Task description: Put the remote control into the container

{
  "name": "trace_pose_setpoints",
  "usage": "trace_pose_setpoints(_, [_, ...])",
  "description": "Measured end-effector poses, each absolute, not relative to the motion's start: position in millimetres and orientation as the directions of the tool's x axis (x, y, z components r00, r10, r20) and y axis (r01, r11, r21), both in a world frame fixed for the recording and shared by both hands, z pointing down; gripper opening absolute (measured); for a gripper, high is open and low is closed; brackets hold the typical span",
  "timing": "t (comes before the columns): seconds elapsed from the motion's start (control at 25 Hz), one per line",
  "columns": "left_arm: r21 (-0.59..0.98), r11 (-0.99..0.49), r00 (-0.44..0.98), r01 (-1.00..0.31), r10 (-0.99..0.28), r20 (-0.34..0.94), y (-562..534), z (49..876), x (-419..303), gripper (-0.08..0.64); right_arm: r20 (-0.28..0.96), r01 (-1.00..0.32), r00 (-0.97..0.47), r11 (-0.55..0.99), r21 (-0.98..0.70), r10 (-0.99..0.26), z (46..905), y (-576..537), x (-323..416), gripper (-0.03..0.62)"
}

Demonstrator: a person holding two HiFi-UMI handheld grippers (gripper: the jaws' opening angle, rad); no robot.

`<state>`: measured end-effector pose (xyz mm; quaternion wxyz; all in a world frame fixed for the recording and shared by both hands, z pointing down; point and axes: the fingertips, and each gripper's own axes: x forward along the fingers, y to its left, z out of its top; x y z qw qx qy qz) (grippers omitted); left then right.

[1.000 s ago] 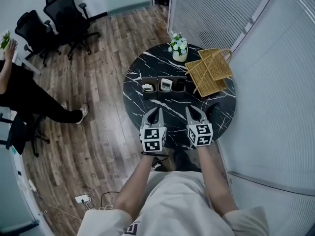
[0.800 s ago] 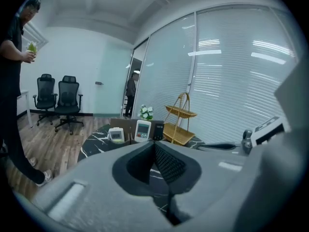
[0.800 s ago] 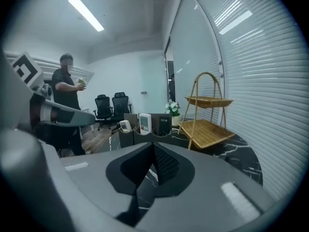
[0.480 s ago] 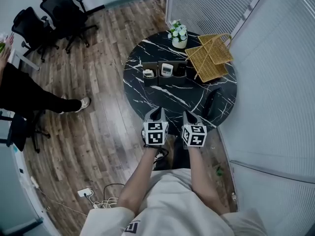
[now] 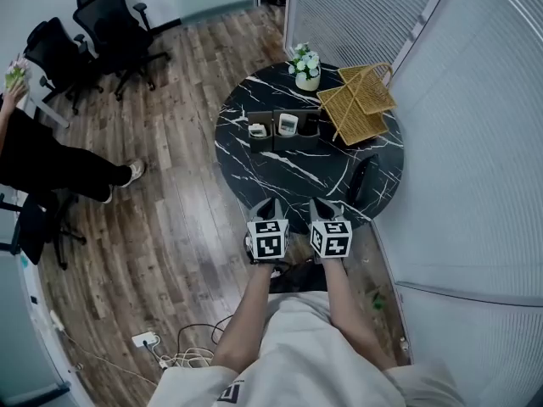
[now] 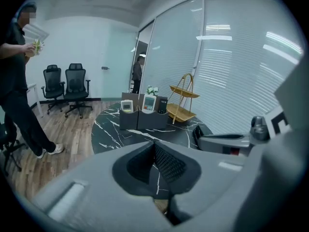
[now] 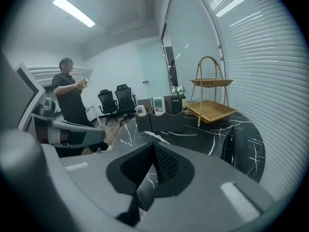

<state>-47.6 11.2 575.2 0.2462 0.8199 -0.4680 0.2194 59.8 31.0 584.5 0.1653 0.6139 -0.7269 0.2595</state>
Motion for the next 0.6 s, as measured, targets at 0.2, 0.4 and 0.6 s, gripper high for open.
trace_pose_setpoints(0.2, [0.211, -0.438, 0.472, -0.874, -0.661, 0.584, 17.6, 570.7, -51.7, 0.005, 0.513, -0.979, -0.184, 0.112, -0.168, -0.839, 566.6, 32.2, 63.5, 0.002])
trace_pose_setpoints(0.4, [0.207, -0.458, 0.486, -0.865, -0.658, 0.575, 25.0, 567.1, -51.0, 0.005, 0.499, -0.976, -0.197, 0.122, -0.18, -0.844, 564.4, 32.6, 56.9, 0.002])
trace_pose_setpoints(0.6, [0.197, -0.478, 0.497, -0.856, -0.655, 0.57, 26.6, 560.0, -49.8, 0.005, 0.507, -0.973, -0.215, 0.141, -0.181, -0.835, 565.3, 31.8, 49.3, 0.002])
